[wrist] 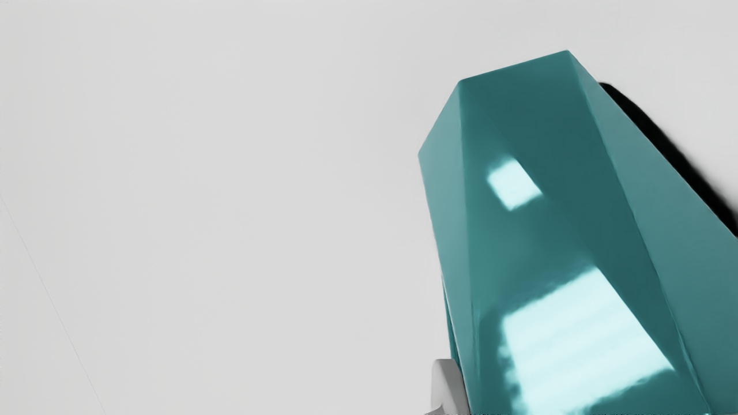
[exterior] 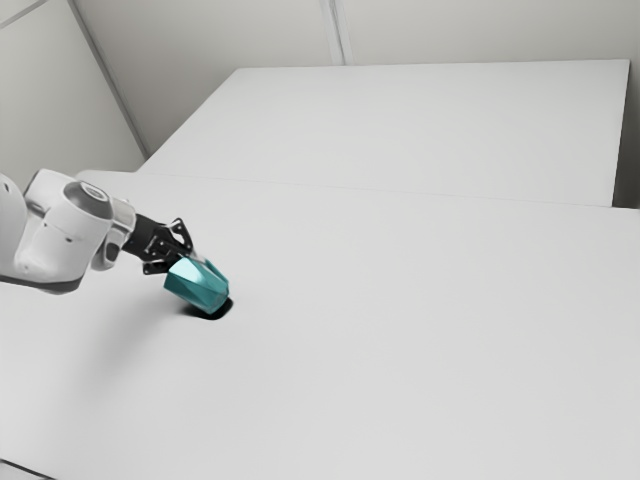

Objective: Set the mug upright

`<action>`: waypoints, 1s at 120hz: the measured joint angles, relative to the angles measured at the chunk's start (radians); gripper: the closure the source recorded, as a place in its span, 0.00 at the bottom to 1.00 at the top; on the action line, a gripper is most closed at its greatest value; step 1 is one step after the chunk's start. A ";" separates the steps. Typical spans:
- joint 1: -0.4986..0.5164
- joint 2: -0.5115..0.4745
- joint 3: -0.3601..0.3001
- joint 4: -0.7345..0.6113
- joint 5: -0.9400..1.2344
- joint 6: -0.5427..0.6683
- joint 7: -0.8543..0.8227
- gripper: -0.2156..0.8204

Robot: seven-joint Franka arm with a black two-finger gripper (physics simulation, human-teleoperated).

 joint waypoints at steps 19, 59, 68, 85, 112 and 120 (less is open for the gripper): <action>-0.023 -0.016 -0.002 0.004 0.010 0.010 0.000 0.95; -0.098 -0.083 -0.014 0.008 0.030 0.020 -0.001 0.97; -0.102 -0.077 -0.032 0.043 0.094 0.016 -0.001 0.97; -0.130 -0.031 -0.057 0.136 0.259 -0.012 -0.001 0.97; -0.264 0.099 -0.049 0.317 0.540 -0.081 -0.001 0.97; -0.302 0.114 -0.047 0.335 0.603 -0.096 -0.001 0.97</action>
